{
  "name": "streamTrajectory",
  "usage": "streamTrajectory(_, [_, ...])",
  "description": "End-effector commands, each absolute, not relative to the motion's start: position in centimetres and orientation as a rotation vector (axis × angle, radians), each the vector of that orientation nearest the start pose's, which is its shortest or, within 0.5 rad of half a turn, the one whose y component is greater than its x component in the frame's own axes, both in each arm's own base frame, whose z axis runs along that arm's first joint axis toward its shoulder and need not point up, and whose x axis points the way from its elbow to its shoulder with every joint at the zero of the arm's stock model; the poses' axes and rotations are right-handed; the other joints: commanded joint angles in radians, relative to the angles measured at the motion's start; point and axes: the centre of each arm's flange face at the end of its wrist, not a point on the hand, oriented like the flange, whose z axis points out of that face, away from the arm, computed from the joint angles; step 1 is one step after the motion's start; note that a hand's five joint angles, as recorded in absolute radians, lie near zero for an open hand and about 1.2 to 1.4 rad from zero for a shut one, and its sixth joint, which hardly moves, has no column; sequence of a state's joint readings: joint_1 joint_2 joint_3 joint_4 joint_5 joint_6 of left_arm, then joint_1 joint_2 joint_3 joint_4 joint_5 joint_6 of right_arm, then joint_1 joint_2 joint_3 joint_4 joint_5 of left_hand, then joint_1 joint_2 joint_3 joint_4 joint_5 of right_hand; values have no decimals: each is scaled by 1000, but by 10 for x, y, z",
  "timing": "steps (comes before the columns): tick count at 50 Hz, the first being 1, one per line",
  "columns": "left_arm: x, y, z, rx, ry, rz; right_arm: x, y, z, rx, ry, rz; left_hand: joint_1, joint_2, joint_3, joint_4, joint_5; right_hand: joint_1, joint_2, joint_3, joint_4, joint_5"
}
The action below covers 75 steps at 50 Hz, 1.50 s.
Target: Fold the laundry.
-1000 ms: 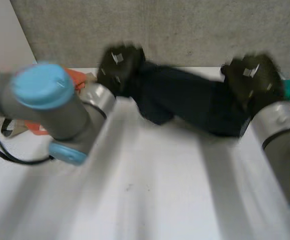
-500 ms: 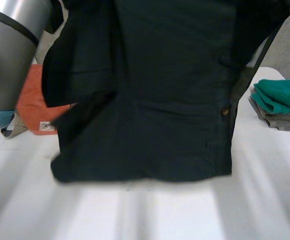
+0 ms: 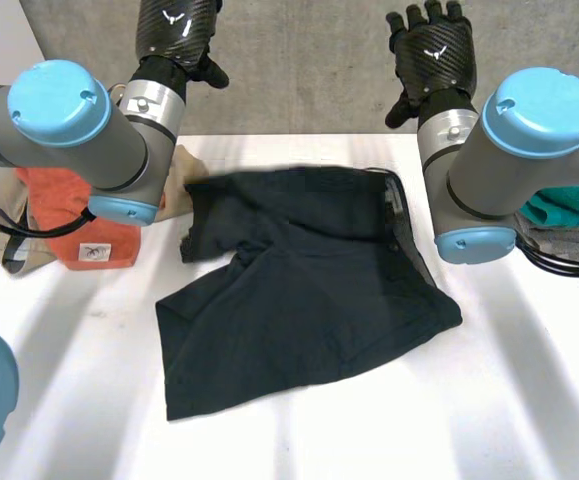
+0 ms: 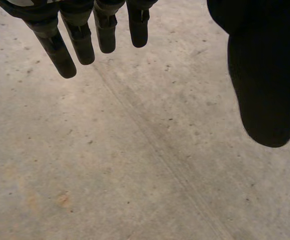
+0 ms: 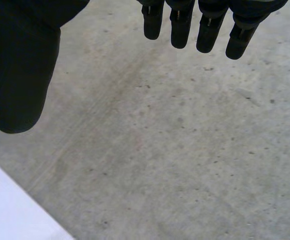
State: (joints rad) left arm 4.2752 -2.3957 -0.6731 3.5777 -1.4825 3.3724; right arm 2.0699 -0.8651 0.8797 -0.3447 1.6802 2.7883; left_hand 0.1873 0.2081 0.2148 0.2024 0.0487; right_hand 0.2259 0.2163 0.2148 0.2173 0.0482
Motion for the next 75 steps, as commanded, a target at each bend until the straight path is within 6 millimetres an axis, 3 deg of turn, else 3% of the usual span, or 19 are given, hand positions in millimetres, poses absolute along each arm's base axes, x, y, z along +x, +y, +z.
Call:
streamTrajectory(1, [-322,-364,306,652,1729,-2783,314,-330,282,-821,1932,-2283,-13,-34,-40,-28,-49,-51,-42,-40,-43,-48])
streamTrajectory(6, [-302,-309,283,760,1968,-2587,290,-299,256,-1069,2084,-1998,38,17,10,23,2,-51,-42,-40,-43,-48])
streamTrajectory(7, [-298,-299,280,778,2010,-2546,279,-292,237,-1148,2148,-1878,47,26,19,32,11,-51,-42,-40,-43,-48])
streamTrajectory(11, [-279,-251,253,875,2247,-2300,260,-273,196,-1306,2245,-1646,164,143,137,149,128,-51,-42,-40,-43,-48])
streamTrajectory(17, [-258,-184,199,1032,2572,-1838,240,-266,162,-1411,2276,-1608,208,187,181,193,172,47,57,58,55,50])
streamTrajectory(20, [-253,-166,180,1080,2643,-1717,235,-270,151,-1411,2252,-1687,214,193,187,199,178,129,139,140,138,132])
streamTrajectory(28, [-246,-165,159,1063,2649,-1690,236,-279,124,-1393,2207,-1755,255,234,228,240,219,407,417,419,416,411])
streamTrajectory(29, [-246,-164,157,1064,2651,-1685,236,-279,121,-1397,2202,-1749,255,234,228,240,219,504,514,515,513,507])
streamTrajectory(31, [-246,-165,155,1060,2654,-1683,237,-280,119,-1401,2192,-1754,273,252,245,258,237,1168,1177,1179,1176,1171])
streamTrajectory(34, [-247,-165,150,1070,2657,-1674,239,-282,120,-1400,2169,-1785,390,369,363,375,354,1170,1180,1181,1179,1174])
streamTrajectory(43, [-248,-162,134,1106,2685,-1594,235,-275,118,-1385,2199,-1767,420,399,392,404,384,1170,1180,1181,1179,1174])
streamTrajectory(46, [-248,-162,129,1110,2691,-1581,234,-272,118,-1373,2205,-1760,630,610,603,615,594,1170,1180,1181,1179,1174])
streamTrajectory(50, [-249,-164,129,1106,2678,-1606,234,-272,125,-1348,2202,-1779,1167,1146,1139,1152,1131,1170,1180,1181,1179,1174])
streamTrajectory(51, [-250,-165,131,1104,2669,-1621,234,-272,127,-1343,2201,-1784,1209,1188,1181,1193,1173,1170,1180,1181,1179,1174])
streamTrajectory(54, [-250,-167,135,1096,2649,-1654,233,-270,133,-1324,2212,-1788,1209,1188,1181,1194,1173,1170,1180,1181,1179,1174])
streamTrajectory(62, [-246,-167,180,1005,2514,-1883,227,-259,162,-1316,2233,-1790,1209,1188,1181,1194,1173,1170,1180,1181,1179,1174])
streamTrajectory(68, [-246,-164,191,1006,2490,-1937,225,-247,179,-1317,2237,-1760,1209,1188,1181,1194,1173,1170,1180,1181,1179,1174])
streamTrajectory(71, [-244,-159,187,1032,2522,-1888,226,-247,178,-1303,2242,-1755,803,782,775,788,767,1170,1180,1181,1179,1174])
streamTrajectory(75, [-241,-150,177,1080,2583,-1799,225,-252,178,-1184,2275,-1742,587,567,560,572,551,1170,1180,1181,1179,1174])
